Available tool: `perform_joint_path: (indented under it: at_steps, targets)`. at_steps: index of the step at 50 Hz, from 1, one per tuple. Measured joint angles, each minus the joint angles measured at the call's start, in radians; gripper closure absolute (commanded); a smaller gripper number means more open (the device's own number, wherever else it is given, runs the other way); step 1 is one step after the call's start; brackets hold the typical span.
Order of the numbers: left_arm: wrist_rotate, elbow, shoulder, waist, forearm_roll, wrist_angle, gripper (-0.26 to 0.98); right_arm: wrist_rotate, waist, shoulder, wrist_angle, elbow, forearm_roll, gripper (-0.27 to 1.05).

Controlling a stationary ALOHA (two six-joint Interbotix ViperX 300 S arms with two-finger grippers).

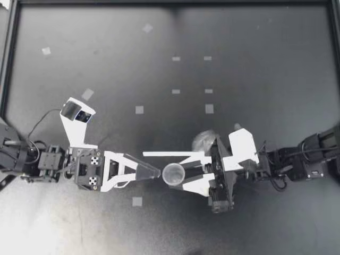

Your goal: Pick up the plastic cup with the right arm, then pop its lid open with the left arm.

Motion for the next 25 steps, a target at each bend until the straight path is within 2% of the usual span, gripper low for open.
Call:
perform_joint_path:
  at_steps: [5, 10, 25]
  targets:
    - [0.058, 0.012, 0.000, 0.003, -0.002, -0.002, -0.01, -0.008, 0.000, -0.017, 0.000, 0.002, -0.002, 0.61]
    - [0.201, 0.025, 0.000, 0.008, -0.003, -0.002, -0.01, -0.014, 0.002, -0.067, 0.003, 0.008, -0.009, 0.61]
    - [0.922, 0.061, -0.038, 0.009, 0.003, 0.055, -0.01, -0.011, 0.012, -0.245, 0.054, 0.077, -0.017, 0.61]
